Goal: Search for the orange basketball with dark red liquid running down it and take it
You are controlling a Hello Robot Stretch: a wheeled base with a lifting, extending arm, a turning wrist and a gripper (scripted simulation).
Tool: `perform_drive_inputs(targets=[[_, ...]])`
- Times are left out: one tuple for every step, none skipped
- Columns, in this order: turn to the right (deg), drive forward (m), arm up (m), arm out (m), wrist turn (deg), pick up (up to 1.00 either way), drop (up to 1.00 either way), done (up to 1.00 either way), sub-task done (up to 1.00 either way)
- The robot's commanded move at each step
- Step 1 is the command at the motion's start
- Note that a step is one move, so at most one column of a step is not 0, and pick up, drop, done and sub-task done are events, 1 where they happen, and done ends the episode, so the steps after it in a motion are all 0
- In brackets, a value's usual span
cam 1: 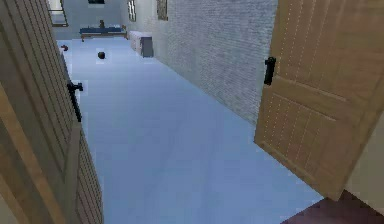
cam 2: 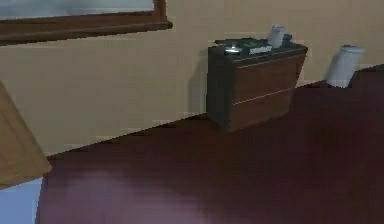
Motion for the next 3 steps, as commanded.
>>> perform_drive_inputs(targets=[[0.0, 1.00, 0.00, 0.00, 0.0, 0.00, 0.00, 0.00, 0.00], [0.0, 0.25, 0.00, 0.00, 0.0, 0.00, 0.00, 0.00, 0.00], [-30.0, 0.00, 0.00, 0.00, 0.0, 0.00, 0.00, 0.00, 0.00]])
